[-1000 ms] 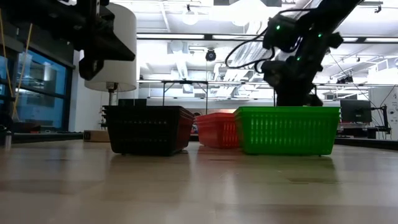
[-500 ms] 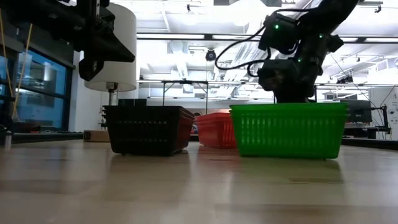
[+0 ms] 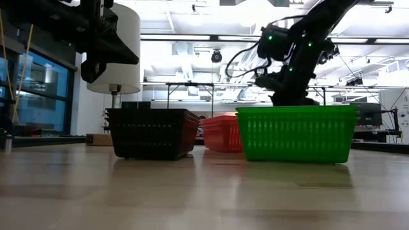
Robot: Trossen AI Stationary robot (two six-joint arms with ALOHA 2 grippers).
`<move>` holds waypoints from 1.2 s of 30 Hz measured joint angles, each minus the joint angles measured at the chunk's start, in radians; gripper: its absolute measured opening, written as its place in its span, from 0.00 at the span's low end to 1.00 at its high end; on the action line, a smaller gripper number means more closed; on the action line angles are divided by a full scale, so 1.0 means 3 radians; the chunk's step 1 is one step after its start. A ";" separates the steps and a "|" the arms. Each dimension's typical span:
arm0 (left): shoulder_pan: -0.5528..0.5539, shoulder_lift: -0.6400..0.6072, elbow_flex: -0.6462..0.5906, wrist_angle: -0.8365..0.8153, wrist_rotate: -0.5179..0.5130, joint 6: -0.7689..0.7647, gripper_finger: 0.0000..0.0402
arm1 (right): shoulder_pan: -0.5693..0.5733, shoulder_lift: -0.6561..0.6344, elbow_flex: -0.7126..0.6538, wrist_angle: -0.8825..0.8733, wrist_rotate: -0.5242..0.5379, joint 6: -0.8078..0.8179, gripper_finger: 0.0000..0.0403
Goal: Stack baskets by color
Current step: Adjust the stacked bins
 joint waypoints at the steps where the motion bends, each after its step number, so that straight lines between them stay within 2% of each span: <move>1: 0.0000 0.0000 0.0000 0.0000 0.0000 0.0000 0.00 | -0.0009 0.0038 0.0000 0.0027 -0.0047 0.0007 0.00; 4: 0.0000 0.0001 0.0000 0.0000 0.0000 0.0000 0.00 | 0.0023 0.0158 0.0000 0.0196 -0.0250 0.0016 0.00; 12: 0.0000 0.0001 0.0000 -0.0025 0.0000 0.0001 0.00 | 0.0205 0.0370 0.0000 0.0614 -0.0395 0.0199 0.00; 19: 0.0000 0.0001 -0.0001 -0.0052 -0.0029 0.0040 0.00 | 0.0313 0.0400 -0.0001 0.0972 -0.0377 0.0289 0.00; 22: 0.0000 0.0001 -0.0001 -0.0055 -0.0034 0.0064 0.00 | 0.0297 0.0374 0.0044 0.0904 -0.0342 0.0193 0.00; 27: 0.0000 0.0001 -0.0001 -0.0064 -0.0024 0.0065 0.00 | 0.0292 0.0033 0.0201 0.0434 -0.0332 -0.0115 0.00; 30: 0.0000 0.0001 -0.0003 -0.0078 -0.0022 0.0066 0.00 | 0.0440 -0.0283 0.0227 0.0292 -0.0607 -0.0229 0.00; 33: 0.0000 0.0001 -0.0003 -0.0076 -0.0023 0.0107 0.00 | 0.0762 -0.0556 0.0228 0.0069 -0.1012 -0.0189 0.00; 36: 0.0000 0.0001 -0.0003 -0.0076 -0.0025 0.0127 0.00 | 0.1240 -0.0672 0.0226 -0.0082 -0.1140 0.0001 0.00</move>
